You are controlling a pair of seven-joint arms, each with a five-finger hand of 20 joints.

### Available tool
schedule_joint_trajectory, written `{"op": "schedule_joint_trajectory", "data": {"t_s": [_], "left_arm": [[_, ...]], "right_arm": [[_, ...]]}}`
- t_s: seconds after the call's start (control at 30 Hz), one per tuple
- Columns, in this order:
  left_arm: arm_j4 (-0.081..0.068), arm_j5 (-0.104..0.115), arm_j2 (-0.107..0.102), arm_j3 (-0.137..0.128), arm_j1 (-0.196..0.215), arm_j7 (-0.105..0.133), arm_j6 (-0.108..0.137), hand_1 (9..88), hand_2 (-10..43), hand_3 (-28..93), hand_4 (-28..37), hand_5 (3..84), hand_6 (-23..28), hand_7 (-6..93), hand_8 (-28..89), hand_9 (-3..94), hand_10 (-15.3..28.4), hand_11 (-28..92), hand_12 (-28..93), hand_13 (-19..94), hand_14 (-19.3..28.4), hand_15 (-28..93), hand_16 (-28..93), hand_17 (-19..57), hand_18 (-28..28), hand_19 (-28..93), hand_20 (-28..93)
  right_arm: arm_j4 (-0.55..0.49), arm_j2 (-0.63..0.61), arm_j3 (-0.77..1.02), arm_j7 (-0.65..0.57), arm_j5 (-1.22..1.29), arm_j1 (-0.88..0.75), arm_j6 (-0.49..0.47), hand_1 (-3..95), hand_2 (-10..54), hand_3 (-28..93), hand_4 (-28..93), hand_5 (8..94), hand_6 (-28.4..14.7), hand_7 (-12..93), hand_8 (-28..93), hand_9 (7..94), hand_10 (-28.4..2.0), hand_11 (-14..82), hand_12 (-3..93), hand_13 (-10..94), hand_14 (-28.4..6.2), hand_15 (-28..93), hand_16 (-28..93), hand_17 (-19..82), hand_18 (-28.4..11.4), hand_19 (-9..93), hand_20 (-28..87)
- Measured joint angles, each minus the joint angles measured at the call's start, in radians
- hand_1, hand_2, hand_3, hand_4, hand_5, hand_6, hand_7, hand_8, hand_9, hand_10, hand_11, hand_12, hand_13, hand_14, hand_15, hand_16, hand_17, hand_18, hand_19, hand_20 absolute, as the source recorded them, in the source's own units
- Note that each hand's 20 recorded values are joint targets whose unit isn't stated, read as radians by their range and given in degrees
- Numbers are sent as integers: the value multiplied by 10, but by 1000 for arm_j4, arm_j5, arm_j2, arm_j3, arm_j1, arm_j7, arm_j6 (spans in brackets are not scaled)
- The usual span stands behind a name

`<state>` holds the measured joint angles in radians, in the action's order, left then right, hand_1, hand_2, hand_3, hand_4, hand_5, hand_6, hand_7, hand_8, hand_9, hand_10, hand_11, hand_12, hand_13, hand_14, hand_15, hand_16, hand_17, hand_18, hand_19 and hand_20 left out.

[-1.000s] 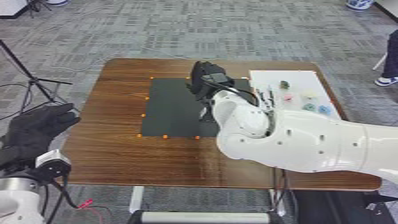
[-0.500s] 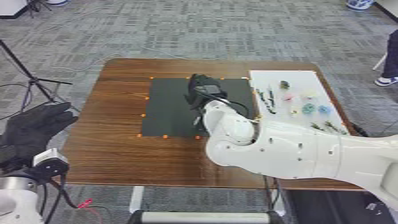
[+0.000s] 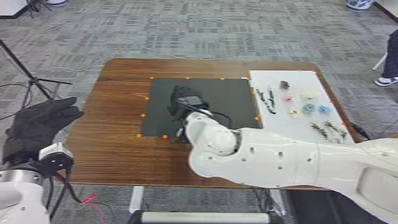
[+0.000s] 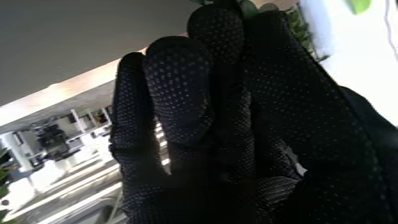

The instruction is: Arrange flowers

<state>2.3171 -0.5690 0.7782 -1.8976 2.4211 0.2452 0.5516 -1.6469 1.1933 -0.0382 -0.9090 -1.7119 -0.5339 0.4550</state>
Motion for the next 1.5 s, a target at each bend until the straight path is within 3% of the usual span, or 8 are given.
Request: {"op": "schedule_joint_trajectory", "data": {"t_s": [0.33, 0.53, 1.0, 1.17, 1.3, 1.4, 1.5], "left_arm": [[-5, -1, 1, 16, -14, 2, -2, 265, 47, 857, -213, 582, 148, 222, -114, 494, 219, 472, 130, 360, 247, 630, -108, -44, 182, 487, 126], [-13, 8, 1, 15, 3, 32, -16, 265, 47, 855, -215, 576, 150, 217, -111, 492, 219, 467, 126, 354, 245, 624, -111, -45, 183, 487, 125], [-28, 8, 1, 22, -19, 30, -37, 264, 47, 855, -217, 572, 151, 216, -110, 490, 219, 464, 126, 350, 244, 616, -111, -46, 182, 487, 124], [-33, -3, 1, 39, -44, 9, -40, 264, 47, 855, -217, 571, 151, 216, -110, 490, 219, 465, 125, 350, 243, 616, -110, -46, 182, 487, 123], [-31, -29, 3, 54, -85, -53, -34, 263, 46, 857, -216, 571, 152, 215, -111, 490, 219, 464, 125, 351, 243, 615, -110, -46, 182, 487, 123], [-28, -35, 11, 36, -85, -65, -41, 264, 46, 856, -216, 571, 152, 215, -110, 491, 219, 464, 125, 351, 243, 616, -110, -46, 182, 487, 124], [-21, -32, 19, -17, -40, -42, -52, 264, 47, 856, -216, 570, 152, 215, -111, 490, 219, 464, 125, 350, 243, 615, -110, -46, 182, 488, 124]], "right_arm": [[37, 30, 6, 34, 43, -3, 1, 586, -95, 738, -283, 755, 15, 463, -15, 883, -49, 212, 413, 776, -41, 568, 327, 282, -219, 897, -20], [66, 40, -1, 37, 54, -8, 33, 588, -95, 729, -283, 753, 18, 466, -27, 884, -47, 208, 407, 772, -42, 566, 328, 278, -217, 894, -20], [86, 46, 24, 31, 61, -58, 23, 545, -95, 712, -283, 712, -3, 387, -61, 863, -64, 139, 361, 735, -54, 546, 309, 246, -226, 882, -21], [86, 47, 29, 29, 61, -66, 17, 510, -95, 714, -283, 695, -12, 364, -60, 837, -83, 155, 320, 718, -82, 563, 264, 232, -230, 876, -21], [78, 45, 49, 29, 63, -78, 4, 404, -88, 765, -273, 653, -16, 295, -103, 762, -140, 268, 183, 692, -115, 596, 188, 213, -238, 869, -12], [56, 35, 56, 30, 77, -84, -17, 348, -57, 786, -262, 620, -24, 265, -166, 730, -162, 267, 169, 672, -132, 607, 175, 197, -247, 864, -12], [15, 13, 55, 31, 114, -83, -49, 304, -18, 776, -255, 592, -29, 250, -164, 705, -187, 251, 162, 662, -144, 615, 168, 181, -259, 862, -11]]}}
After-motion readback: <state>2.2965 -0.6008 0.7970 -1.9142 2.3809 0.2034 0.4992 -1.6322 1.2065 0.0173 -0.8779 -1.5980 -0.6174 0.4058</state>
